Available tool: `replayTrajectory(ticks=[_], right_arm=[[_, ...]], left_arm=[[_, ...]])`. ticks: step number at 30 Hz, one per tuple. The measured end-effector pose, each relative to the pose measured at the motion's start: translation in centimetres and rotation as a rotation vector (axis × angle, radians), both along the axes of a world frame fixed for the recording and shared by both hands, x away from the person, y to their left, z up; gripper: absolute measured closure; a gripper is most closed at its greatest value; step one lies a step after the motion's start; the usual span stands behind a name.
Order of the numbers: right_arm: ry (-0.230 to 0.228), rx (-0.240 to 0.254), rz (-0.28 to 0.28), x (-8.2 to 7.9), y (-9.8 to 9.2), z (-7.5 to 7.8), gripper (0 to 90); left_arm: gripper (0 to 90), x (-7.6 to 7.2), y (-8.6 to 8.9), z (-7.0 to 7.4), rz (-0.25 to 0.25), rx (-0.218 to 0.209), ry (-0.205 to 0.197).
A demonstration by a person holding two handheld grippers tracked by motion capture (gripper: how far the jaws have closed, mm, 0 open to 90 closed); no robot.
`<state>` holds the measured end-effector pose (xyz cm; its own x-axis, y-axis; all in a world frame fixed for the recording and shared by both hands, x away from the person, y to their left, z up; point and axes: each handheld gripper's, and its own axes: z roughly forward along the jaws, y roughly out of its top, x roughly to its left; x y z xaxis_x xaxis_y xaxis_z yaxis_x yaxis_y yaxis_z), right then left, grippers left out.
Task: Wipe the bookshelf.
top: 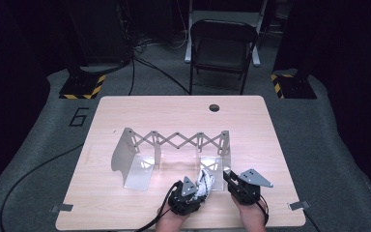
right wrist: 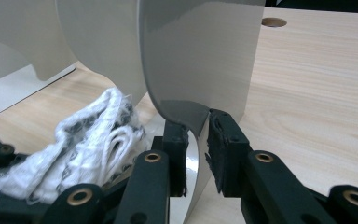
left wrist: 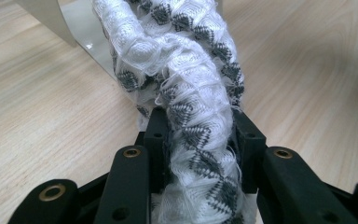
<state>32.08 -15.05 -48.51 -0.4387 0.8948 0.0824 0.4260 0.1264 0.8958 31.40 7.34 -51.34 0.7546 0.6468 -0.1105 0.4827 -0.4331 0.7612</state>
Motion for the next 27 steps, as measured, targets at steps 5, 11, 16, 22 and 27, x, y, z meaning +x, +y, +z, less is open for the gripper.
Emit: replayTrajectory(ticks=[5, 11, 16, 22, 27], right_arm=[[0.002, 0.001, -0.005, 0.5, -0.1, 0.0, 77.5], [0.021, 0.062, -0.01, 0.0, -0.8, 0.1, 60.2], [0.04, 0.103, -0.027, -1.3, -1.4, 0.3, 49.3], [0.033, 0.12, -0.05, -3.1, -2.0, 0.5, 46.7], [0.007, 0.099, -0.027, -4.7, -1.7, 0.5, 51.8]], left_arm=[[64.8, 0.3, -0.6, 0.0, -0.004, -0.001, 0.006], [44.5, 0.3, -0.5, 0.2, -0.044, -0.052, 0.046], [35.2, 0.0, -0.1, 0.7, -0.059, -0.078, 0.027], [33.8, -0.4, 0.8, 1.4, -0.047, -0.086, 0.008], [34.5, -0.5, 1.8, 1.8, -0.026, -0.088, -0.005]])
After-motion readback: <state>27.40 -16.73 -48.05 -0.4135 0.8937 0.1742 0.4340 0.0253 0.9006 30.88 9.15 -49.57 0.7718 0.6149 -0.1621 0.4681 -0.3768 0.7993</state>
